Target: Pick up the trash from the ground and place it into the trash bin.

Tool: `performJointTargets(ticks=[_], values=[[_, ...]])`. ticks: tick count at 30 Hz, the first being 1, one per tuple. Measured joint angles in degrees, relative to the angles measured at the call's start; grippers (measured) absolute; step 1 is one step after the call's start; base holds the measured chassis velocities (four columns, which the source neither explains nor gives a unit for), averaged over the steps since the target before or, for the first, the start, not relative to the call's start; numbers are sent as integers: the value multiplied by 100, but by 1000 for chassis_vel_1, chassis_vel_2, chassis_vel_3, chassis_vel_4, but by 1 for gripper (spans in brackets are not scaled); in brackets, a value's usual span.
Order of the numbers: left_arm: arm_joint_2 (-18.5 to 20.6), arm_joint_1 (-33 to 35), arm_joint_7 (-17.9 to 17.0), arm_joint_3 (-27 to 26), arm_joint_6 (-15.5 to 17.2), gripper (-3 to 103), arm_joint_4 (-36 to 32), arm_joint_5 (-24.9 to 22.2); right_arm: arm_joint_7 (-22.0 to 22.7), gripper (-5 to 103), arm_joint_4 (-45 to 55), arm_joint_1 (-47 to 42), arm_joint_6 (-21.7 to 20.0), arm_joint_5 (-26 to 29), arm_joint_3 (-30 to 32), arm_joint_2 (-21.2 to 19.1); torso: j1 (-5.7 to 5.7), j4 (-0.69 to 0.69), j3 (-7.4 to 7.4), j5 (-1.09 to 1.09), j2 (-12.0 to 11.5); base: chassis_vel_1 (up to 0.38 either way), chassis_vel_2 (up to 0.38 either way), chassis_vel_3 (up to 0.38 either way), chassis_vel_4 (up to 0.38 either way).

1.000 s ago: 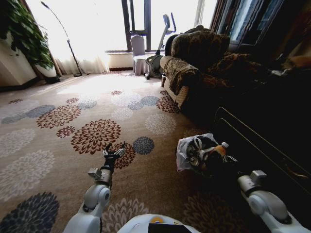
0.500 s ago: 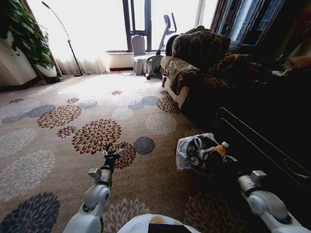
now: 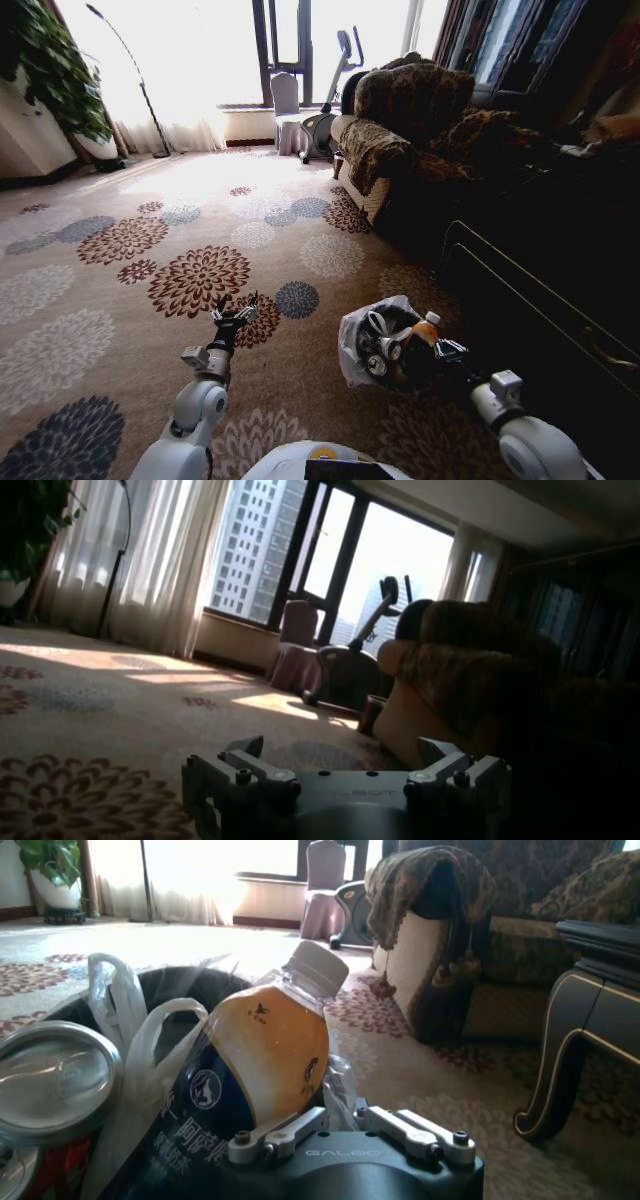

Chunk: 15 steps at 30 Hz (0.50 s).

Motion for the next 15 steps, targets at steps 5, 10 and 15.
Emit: performJointTargets(ticks=[5,10,15], values=[[0,0,0,0,0,100,0,0,607,0,3,871,-449,551,-258,-323,0,6,1,0,0,0,0,0,0],[0,0,0,0,0,100,0,0,795,0,-419,1176,-602,683,-20,-433,1,5,1,-2,0,0,0,0,0],[0,0,0,0,0,100,0,0,348,0,-713,311,-403,478,583,-164,0,-1,1,5,0,0,0,0,0]])
